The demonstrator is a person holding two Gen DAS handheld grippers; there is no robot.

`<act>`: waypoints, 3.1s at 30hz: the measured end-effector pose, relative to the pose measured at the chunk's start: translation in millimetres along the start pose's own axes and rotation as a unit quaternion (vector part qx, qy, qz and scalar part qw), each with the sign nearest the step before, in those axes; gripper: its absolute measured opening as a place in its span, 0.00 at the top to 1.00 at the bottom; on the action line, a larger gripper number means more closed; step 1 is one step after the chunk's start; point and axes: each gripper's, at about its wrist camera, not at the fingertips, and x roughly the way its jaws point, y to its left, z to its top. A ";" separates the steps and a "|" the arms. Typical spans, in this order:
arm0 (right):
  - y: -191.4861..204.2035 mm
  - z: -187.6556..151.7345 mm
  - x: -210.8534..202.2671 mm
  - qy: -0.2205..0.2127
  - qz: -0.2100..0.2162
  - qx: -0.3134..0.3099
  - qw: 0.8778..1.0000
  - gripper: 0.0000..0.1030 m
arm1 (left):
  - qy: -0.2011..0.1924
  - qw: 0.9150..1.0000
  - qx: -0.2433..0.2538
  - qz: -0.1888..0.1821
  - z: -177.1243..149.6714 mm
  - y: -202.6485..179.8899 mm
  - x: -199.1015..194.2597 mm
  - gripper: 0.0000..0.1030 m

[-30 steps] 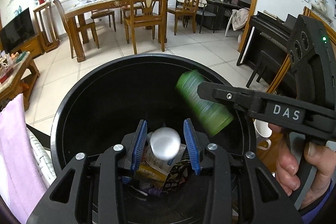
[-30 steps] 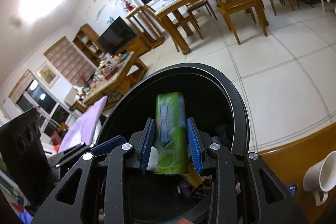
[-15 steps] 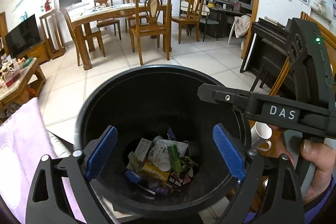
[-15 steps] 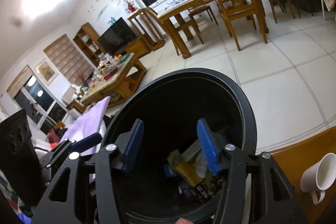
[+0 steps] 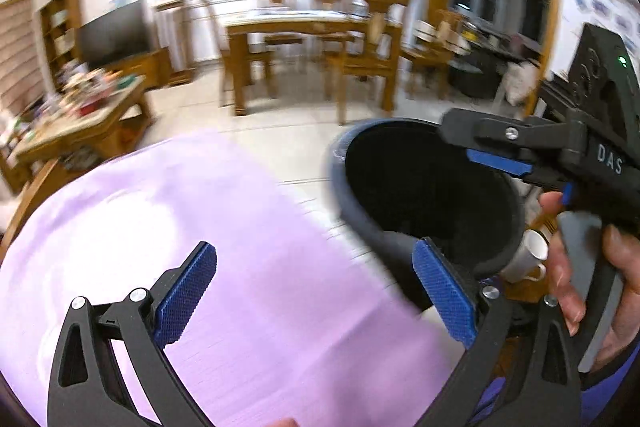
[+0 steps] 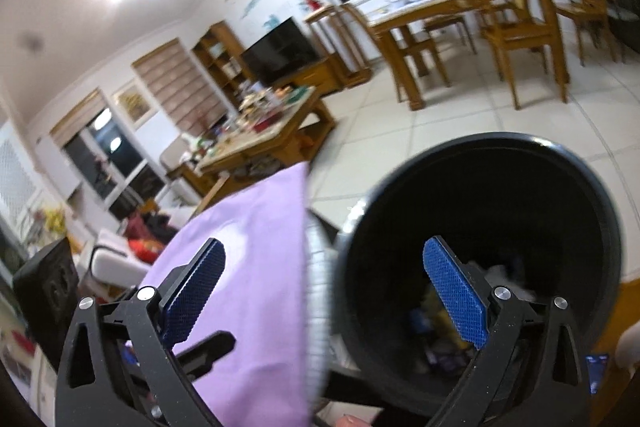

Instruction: Collect trash

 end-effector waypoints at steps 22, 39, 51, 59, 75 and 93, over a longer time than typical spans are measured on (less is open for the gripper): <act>255.0 -105.0 104.0 -0.058 -0.022 -0.213 0.975 0.05 | -0.094 0.959 -0.199 0.181 -92.5 195.9 -116.7 0.05; 227.9 -117.6 78.1 -0.132 -0.038 -0.214 0.967 0.05 | -0.099 0.951 -0.210 0.204 -115.7 197.9 -129.5 0.05; 223.0 -117.9 75.6 -0.123 -0.023 -0.204 0.971 0.05 | -0.099 0.948 -0.196 0.229 -112.5 191.8 -130.9 0.05; 223.0 -118.6 76.1 -0.122 -0.027 -0.205 0.971 0.05 | -0.102 0.949 -0.198 0.221 -112.4 194.3 -133.7 0.05; 234.6 -128.9 65.5 -0.157 -0.032 -0.230 0.960 0.05 | -0.097 0.956 -0.219 0.169 -113.3 202.1 -128.9 0.05; 234.2 -126.2 61.3 -0.166 -0.033 -0.216 0.962 0.05 | -0.096 0.962 -0.198 0.161 -111.5 192.4 -126.1 0.05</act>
